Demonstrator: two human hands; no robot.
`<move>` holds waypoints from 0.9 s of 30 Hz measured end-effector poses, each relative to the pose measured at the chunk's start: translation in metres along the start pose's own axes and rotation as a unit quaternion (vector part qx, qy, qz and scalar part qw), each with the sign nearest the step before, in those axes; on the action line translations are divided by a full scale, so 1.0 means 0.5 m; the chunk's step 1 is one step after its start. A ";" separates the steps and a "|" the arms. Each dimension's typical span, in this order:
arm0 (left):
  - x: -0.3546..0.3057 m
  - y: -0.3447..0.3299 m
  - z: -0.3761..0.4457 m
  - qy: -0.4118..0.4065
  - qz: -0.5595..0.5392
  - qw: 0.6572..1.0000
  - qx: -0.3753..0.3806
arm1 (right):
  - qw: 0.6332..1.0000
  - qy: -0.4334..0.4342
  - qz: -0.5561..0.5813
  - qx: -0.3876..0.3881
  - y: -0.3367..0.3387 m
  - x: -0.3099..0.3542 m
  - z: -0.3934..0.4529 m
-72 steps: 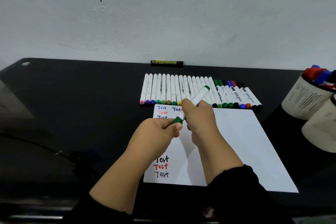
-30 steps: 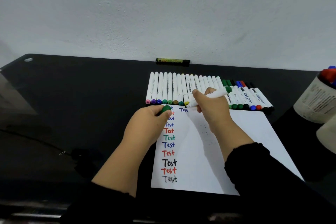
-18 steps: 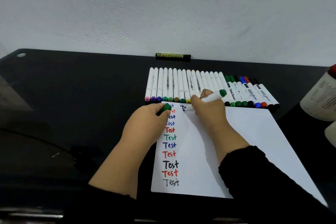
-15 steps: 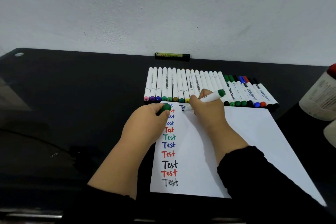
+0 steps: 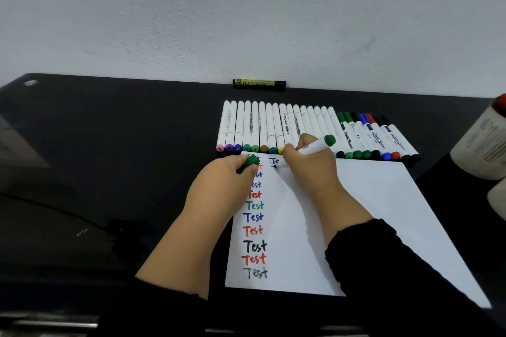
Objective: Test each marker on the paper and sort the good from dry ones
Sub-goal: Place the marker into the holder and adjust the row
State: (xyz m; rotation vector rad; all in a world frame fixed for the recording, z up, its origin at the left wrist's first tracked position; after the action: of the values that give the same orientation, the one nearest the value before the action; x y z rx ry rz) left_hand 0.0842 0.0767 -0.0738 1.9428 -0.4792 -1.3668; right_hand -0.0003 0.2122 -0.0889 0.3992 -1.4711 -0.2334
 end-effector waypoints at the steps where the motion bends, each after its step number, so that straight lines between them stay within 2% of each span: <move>1: -0.001 0.000 0.000 0.001 -0.001 1.000 0.001 | 1.000 -0.001 0.001 0.007 0.000 0.000 -0.002; 6: -0.004 0.000 -0.002 -0.003 -0.007 1.000 0.001 | 0.999 -0.010 0.029 -0.008 0.006 -0.003 -0.002; 27: -0.006 -0.004 -0.006 -0.006 -0.026 1.000 -0.002 | 0.999 -0.022 0.027 -0.027 0.006 -0.003 -0.007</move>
State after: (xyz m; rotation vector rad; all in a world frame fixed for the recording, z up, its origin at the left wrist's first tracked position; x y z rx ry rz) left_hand 0.0856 0.0809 -0.0729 1.9566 -0.4346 -1.4124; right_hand 0.0030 0.2157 -0.0893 0.3126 -1.5145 -0.2396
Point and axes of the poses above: each hand's wrist, its own z-axis towards the middle knuckle, its own y-axis out of the back of the hand, x = y × z, the point moved 2 cm from there along z, towards the middle knuckle, and after that the axes turned 4 degrees about x, right-handed, at the moved point
